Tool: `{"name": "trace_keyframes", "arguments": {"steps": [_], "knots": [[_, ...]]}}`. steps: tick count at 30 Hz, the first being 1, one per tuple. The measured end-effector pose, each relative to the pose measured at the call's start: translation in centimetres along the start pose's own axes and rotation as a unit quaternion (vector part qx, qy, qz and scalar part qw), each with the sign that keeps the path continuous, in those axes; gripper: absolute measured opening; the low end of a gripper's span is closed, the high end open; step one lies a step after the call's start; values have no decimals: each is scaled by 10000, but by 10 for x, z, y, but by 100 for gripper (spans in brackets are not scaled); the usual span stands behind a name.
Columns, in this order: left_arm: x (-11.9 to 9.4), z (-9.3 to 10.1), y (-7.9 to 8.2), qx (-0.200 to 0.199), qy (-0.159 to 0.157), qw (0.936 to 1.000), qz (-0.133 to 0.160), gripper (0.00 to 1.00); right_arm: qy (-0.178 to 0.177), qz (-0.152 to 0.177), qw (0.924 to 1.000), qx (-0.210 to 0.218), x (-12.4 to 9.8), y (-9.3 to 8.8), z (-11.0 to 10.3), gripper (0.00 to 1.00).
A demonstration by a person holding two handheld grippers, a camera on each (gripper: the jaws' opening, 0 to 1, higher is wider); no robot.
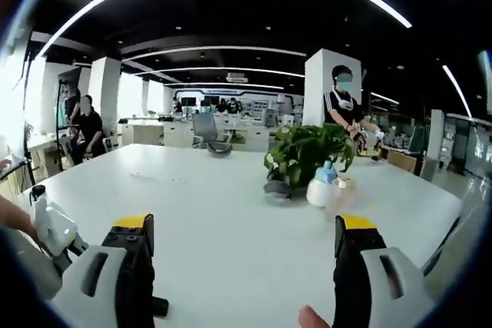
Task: Press the specified remote control buttons in sequence, fully releasing each button before pressing the next.
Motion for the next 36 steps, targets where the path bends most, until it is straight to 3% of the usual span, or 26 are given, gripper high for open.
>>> {"name": "trace_keyframes", "arguments": {"steps": [4,9,13,21,27,36], "knots": [[0,0,0,6,3,10000,-13,25,65,4,9999,-91,-1,2,-5,96],[0,0,1,12,53,9999,-115,25,156,-315,9994,-26,0,-8,-7,89],[0,-2,1,-17,68,9995,-305,24,175,-330,9993,50,0,-8,-8,83],[-2,-7,-1,-44,-8,9993,-370,24,50,-341,9994,88,-3,-9,-3,70],[-5,-24,0,141,350,9983,-451,24,92,-425,9990,61,-3,-11,-5,66],[-11,-53,6,398,578,9963,-498,24,101,-525,9985,90,-3,-15,-4,59]]}}
Point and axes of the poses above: the point that each gripper's makers call its tool centre point, and the gripper's own axes: x roughly forward along the fingers, z roughly to its right, y roughly out of its top, the point moved 2 cm from there along -x, roughly backward along the fingers, and after that the axes turned 11 degrees about -x, right-handed, at the moved point
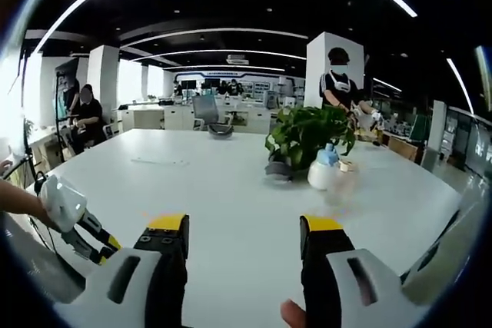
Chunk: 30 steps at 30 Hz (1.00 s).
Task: Press the specified remote control buttons in sequence, fully releasing each button before pressing the next.
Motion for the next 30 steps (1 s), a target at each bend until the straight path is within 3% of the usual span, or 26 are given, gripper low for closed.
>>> {"name": "trace_keyframes", "arguments": {"steps": [6,20,30], "knots": [[3,-13,4,158,13,9999,-41,24,27,48,9999,-121,0,1,-2,49],[5,-49,13,358,156,9992,-75,24,157,-165,9994,-275,4,-5,-7,49],[8,-65,25,442,182,9988,-58,24,232,-235,9991,-281,5,-8,-9,43]]}}
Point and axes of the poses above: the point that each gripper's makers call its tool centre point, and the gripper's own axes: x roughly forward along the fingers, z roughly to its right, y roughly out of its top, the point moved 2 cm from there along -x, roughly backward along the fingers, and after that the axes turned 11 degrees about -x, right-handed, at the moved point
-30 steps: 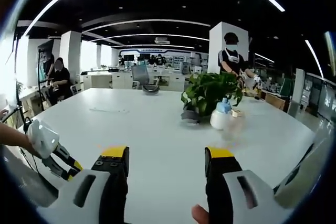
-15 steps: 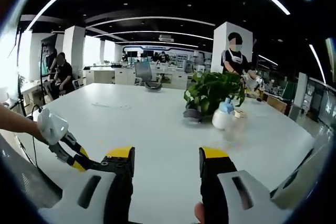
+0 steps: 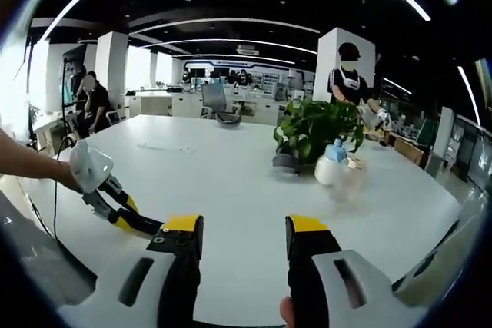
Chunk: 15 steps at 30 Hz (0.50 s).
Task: Press the specified remote control buttons in sequence, fully releasing each button before pressing the next.
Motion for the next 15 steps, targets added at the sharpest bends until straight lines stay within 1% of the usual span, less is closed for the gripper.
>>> {"name": "trace_keyframes", "arguments": {"steps": [2,5,11,15], "knots": [[2,-3,1,89,26,9999,-47,24,1,-5,10000,-3,0,0,0,42],[4,-7,2,90,9,9999,-58,24,14,-38,10000,-4,0,-1,-1,42],[9,-20,-1,121,11,9998,-155,24,39,-64,10000,-30,0,-2,-2,41],[10,-30,1,209,67,9996,-178,24,83,-100,9999,-77,1,-2,-4,40]]}}
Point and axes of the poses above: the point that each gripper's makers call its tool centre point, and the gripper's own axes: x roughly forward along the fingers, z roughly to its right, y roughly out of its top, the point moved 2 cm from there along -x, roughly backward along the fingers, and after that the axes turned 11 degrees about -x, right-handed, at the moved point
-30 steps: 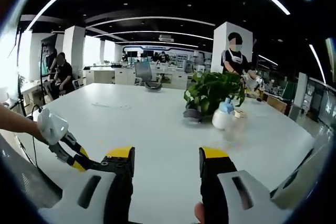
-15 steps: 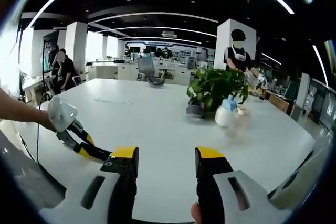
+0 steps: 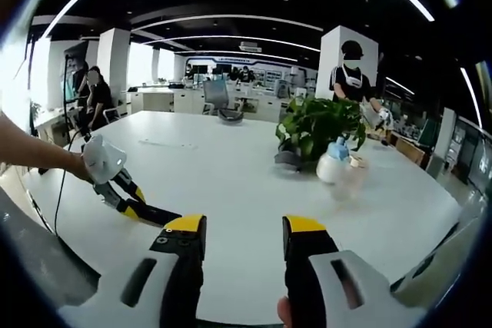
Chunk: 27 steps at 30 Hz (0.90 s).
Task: Press the specified remote control buttons in sequence, fully releasing each button before pressing the next.
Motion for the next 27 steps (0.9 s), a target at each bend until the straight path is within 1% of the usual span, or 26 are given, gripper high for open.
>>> {"name": "trace_keyframes", "arguments": {"steps": [4,13,15,19,22,27], "knots": [[1,-12,6,9,67,10000,25,24,14,-33,10000,-50,0,-1,-1,40],[7,-39,13,64,222,9997,9,24,-27,-89,9999,-67,1,-2,0,37],[9,-43,12,79,226,9997,-1,24,-42,-96,9999,-62,1,-3,1,36],[12,-51,10,172,261,9994,-113,24,-60,-100,9999,-54,0,-3,2,35],[15,-60,9,227,281,9992,-160,24,-68,-120,9999,-58,1,-4,2,35],[15,-70,10,190,336,9991,-183,24,-55,-153,9998,-120,1,-5,1,33]]}}
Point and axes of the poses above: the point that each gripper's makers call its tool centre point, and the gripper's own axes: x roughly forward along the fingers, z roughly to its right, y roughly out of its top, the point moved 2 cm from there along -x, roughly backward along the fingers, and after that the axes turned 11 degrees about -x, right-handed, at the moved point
